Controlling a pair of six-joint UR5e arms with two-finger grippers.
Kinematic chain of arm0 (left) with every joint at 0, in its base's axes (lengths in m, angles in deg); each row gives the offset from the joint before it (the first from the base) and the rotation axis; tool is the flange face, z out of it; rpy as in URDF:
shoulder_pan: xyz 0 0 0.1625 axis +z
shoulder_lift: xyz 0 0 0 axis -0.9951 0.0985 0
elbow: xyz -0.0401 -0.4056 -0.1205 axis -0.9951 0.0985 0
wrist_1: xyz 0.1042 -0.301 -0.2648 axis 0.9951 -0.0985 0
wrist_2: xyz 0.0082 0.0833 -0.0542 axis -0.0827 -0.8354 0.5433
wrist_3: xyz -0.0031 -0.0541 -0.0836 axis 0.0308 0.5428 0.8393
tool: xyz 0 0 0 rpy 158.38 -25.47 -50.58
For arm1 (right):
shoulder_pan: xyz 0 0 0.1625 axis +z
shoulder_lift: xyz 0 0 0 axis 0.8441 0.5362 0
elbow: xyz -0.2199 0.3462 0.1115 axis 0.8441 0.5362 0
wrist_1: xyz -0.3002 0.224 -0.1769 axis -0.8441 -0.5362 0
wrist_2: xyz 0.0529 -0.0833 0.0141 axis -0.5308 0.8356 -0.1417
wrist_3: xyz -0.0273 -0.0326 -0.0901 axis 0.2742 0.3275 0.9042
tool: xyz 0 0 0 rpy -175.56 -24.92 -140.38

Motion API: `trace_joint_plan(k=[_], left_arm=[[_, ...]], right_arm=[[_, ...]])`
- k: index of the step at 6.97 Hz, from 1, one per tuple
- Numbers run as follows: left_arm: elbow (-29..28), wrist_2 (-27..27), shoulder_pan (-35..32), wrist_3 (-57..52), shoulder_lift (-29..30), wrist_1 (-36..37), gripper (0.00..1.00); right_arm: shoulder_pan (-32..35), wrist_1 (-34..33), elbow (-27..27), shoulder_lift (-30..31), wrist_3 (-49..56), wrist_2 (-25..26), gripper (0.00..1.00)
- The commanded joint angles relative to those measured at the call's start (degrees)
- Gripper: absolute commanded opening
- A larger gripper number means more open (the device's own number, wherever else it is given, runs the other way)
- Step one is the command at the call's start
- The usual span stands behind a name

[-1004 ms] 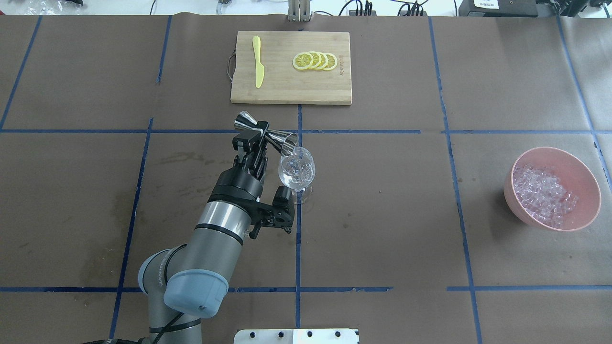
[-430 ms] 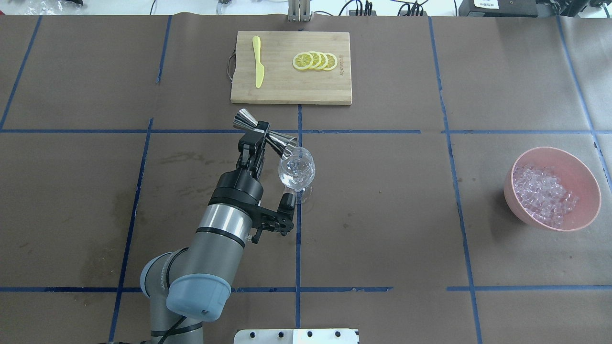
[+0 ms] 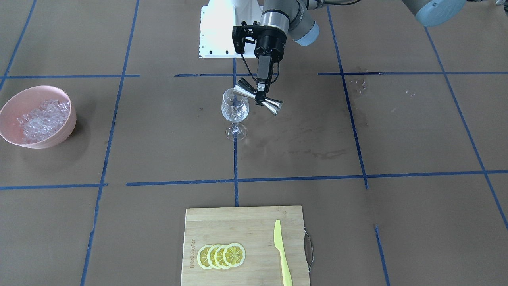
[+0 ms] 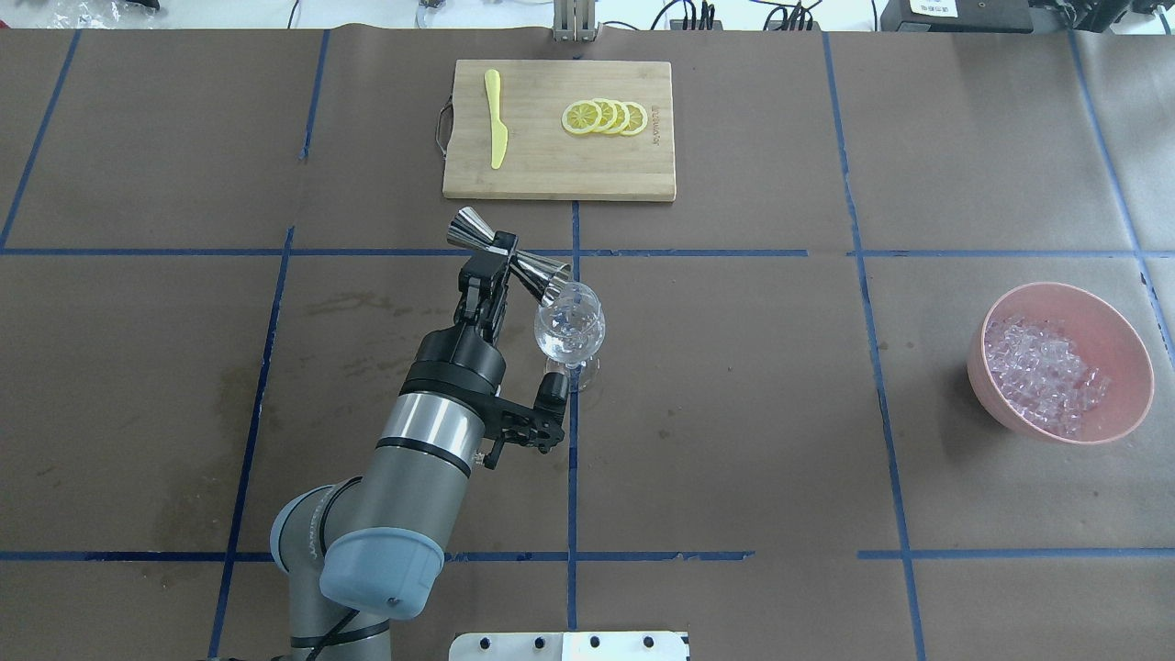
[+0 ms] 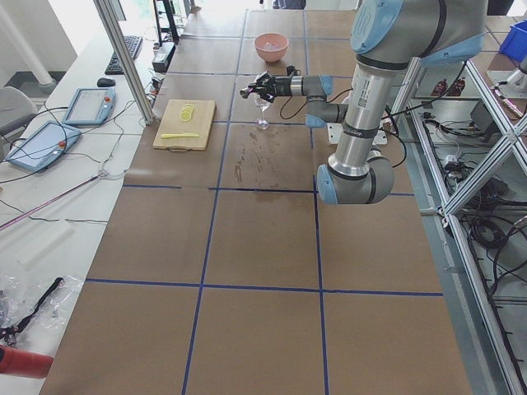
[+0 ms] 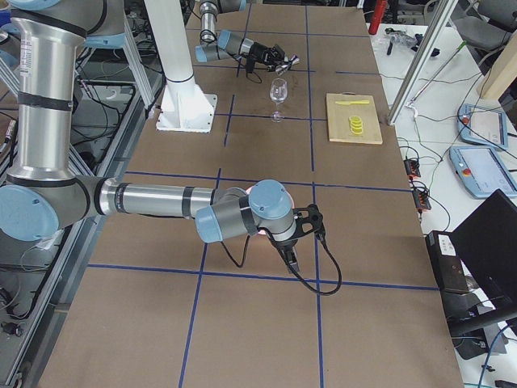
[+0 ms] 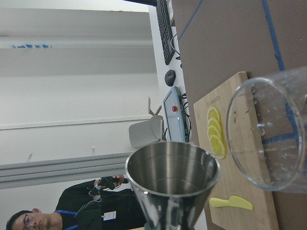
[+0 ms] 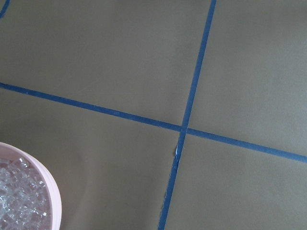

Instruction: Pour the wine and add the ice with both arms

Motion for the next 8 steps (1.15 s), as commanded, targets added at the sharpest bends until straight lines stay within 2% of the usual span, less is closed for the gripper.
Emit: trace_joint_plan(k=[1, 2, 4, 6, 7, 8], left_arm=[[0.0, -2.3, 0.7, 0.3, 0.4, -0.1, 0.00], [0.4, -2.3, 1.0, 0.5, 0.4, -1.5, 0.00], [1.0, -1.8, 1.0, 0.2, 0.0, -9.7, 0.00], [1.2, 4.8, -1.5, 1.4, -1.6, -16.9, 0.00], [1.4, 4.9, -1.9, 2.7, -3.4, -17.4, 0.00], [2.5, 7.9, -4.0, 3.0, -6.0, -18.4, 0.00]], right_arm=[[0.0, 0.1, 0.0, 0.2, 0.0, 0.0, 1.00], [0.0, 0.1, 0.0, 0.2, 0.0, 0.0, 1.00], [0.0, 0.1, 0.0, 0.2, 0.0, 0.0, 1.00], [0.0, 0.1, -0.1, 0.3, 0.0, 0.0, 1.00], [0.0, 0.1, -0.2, 0.3, 0.0, 0.0, 1.00], [0.0, 0.1, -0.4, 0.3, 0.0, 0.0, 1.00]])
